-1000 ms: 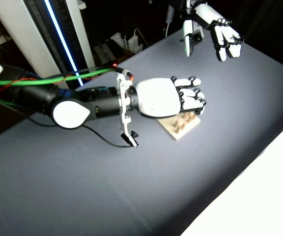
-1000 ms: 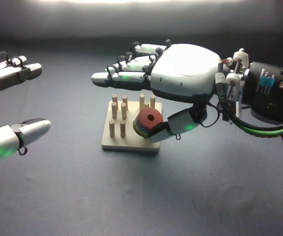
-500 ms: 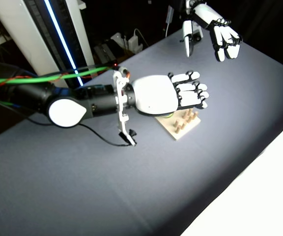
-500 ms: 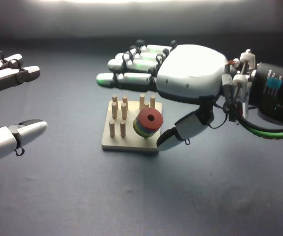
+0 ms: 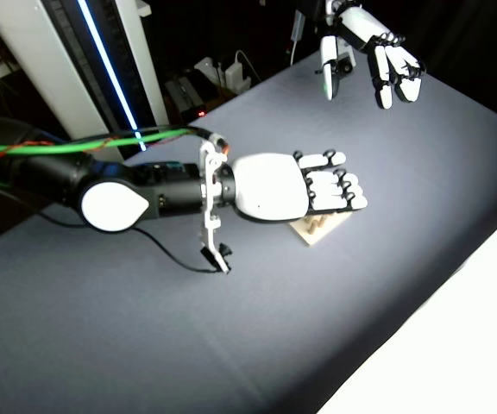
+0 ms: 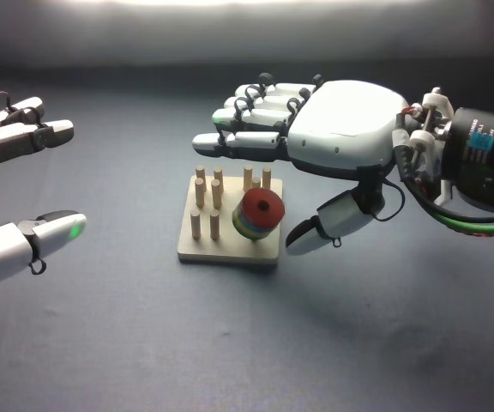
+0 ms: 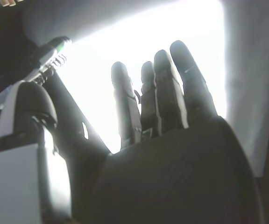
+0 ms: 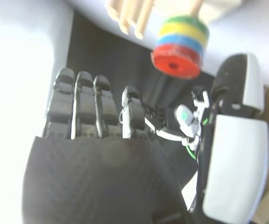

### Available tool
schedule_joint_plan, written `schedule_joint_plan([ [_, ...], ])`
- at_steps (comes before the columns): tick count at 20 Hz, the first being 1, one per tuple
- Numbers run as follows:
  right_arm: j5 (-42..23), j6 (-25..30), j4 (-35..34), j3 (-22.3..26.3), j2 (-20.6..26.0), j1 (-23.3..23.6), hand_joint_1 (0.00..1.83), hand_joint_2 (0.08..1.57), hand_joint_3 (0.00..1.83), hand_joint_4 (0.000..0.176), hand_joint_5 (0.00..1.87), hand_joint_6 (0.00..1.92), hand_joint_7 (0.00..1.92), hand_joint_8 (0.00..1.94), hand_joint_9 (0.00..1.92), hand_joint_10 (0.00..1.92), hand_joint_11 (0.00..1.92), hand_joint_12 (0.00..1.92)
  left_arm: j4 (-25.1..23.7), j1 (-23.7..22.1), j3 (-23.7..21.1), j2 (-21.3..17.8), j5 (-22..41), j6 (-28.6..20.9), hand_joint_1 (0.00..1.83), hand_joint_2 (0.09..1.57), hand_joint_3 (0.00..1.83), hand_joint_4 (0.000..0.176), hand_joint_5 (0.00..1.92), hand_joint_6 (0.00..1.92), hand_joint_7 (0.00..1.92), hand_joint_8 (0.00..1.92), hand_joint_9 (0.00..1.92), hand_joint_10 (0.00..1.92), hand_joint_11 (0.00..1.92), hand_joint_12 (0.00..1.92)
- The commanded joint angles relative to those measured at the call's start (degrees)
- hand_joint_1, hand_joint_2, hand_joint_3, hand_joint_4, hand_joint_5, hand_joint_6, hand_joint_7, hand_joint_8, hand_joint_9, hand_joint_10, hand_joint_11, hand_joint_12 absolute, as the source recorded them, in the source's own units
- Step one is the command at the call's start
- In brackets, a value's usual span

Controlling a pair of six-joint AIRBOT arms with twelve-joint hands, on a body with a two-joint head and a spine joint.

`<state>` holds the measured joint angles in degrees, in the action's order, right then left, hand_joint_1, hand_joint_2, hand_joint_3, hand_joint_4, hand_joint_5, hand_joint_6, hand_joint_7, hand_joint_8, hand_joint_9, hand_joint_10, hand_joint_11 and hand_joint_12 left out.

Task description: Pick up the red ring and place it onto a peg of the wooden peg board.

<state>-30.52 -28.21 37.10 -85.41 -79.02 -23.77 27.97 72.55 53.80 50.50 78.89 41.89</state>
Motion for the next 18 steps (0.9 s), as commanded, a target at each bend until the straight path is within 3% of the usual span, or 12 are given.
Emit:
schedule_joint_plan([
  [1,-5.1,0.0,-2.0,-0.5,0.1,0.4,0.9,0.85,0.0,0.176,0.0,0.0,0.0,0.0,0.03,0.01,0.04,0.02,-0.6,-0.1,0.1,0.2,7.0,-0.4,0.69,1.1,0.0,0.012,0.49,0.0,0.23,0.0,0.22,0.0,0.0,0.71],
  [3,-5.1,-0.1,-2.2,-0.8,-0.2,0.5,0.91,0.84,0.0,0.176,0.0,0.0,0.0,0.0,0.03,0.01,0.02,0.02,-0.6,0.0,0.1,0.2,7.0,-0.4,0.69,1.1,0.0,0.0,0.5,0.0,0.26,0.0,0.25,0.01,0.0,0.75],
  [7,-4.5,-0.7,-2.5,-1.7,-1.2,1.0,0.93,0.86,0.0,0.176,0.0,0.0,0.01,0.0,0.04,0.01,0.06,0.04,-0.6,0.0,0.2,0.3,7.1,-0.5,0.71,1.09,0.0,0.001,0.51,0.0,0.25,0.0,0.23,0.0,0.0,0.65],
  [9,-4.2,-0.7,-2.9,-2.4,-1.2,1.4,0.94,0.85,0.0,0.176,0.0,0.0,0.03,0.01,0.04,0.0,0.04,0.04,-0.6,0.0,0.3,0.3,7.1,-0.5,0.72,1.1,0.0,0.003,0.51,0.0,0.24,0.0,0.23,0.0,0.0,0.64],
  [10,-4.2,-0.7,-3.3,-2.6,-1.3,1.5,0.91,0.85,0.0,0.176,0.0,0.0,0.03,0.01,0.03,0.0,0.03,0.03,-0.6,0.0,0.3,0.3,7.0,-0.5,0.69,1.1,0.0,0.014,0.51,0.0,0.24,0.0,0.24,0.0,0.0,0.69],
  [12,-4.2,-1.0,-3.6,-2.7,-1.5,2.2,0.89,0.87,0.01,0.176,0.0,0.0,0.03,0.0,0.03,0.0,0.0,0.0,-0.6,0.0,0.4,0.5,7.0,-0.6,0.72,1.1,0.0,0.018,0.52,0.0,0.23,0.0,0.21,0.0,0.0,0.6],
  [14,-4.3,-1.7,-3.8,-2.7,-1.6,2.9,0.88,0.88,0.01,0.176,0.0,0.0,0.03,0.0,0.06,0.01,0.06,0.03,-0.6,0.0,0.5,0.7,7.0,-0.7,0.74,1.1,0.0,0.0,0.52,0.0,0.24,0.0,0.23,0.0,0.0,0.64],
  [15,-4.2,-1.9,-3.8,-2.7,-1.7,3.2,0.86,0.87,0.0,0.176,0.0,0.0,0.05,0.01,0.08,0.02,0.09,0.04,-0.6,0.0,0.5,0.7,7.0,-0.7,0.74,1.1,0.0,0.001,0.52,0.0,0.24,0.0,0.23,0.0,0.0,0.65],
  [16,-4.2,-2.0,-3.9,-2.7,-1.7,3.6,0.86,0.87,0.0,0.176,0.0,0.0,0.05,0.01,0.06,0.01,0.04,0.03,-0.6,0.0,0.5,0.7,7.0,-0.8,0.7,1.1,0.0,0.017,0.52,0.0,0.24,0.0,0.24,0.01,0.0,0.65],
  [17,-4.2,-2.0,-3.9,-2.7,-1.8,3.8,0.84,0.86,0.0,0.176,0.0,0.0,0.07,0.01,0.06,0.01,0.02,0.02,-0.6,0.0,0.5,0.7,6.9,-0.8,0.69,1.09,0.0,0.021,0.52,0.0,0.25,0.0,0.24,0.0,0.0,0.67],
  [18,-4.3,-2.0,-4.0,-2.7,-1.9,4.1,0.81,0.85,0.0,0.176,0.0,0.0,0.08,0.01,0.05,0.0,0.01,0.02,-0.6,0.0,0.5,0.7,6.9,-0.8,0.7,1.09,0.0,0.016,0.52,0.0,0.25,0.0,0.24,0.0,0.0,0.67],
])
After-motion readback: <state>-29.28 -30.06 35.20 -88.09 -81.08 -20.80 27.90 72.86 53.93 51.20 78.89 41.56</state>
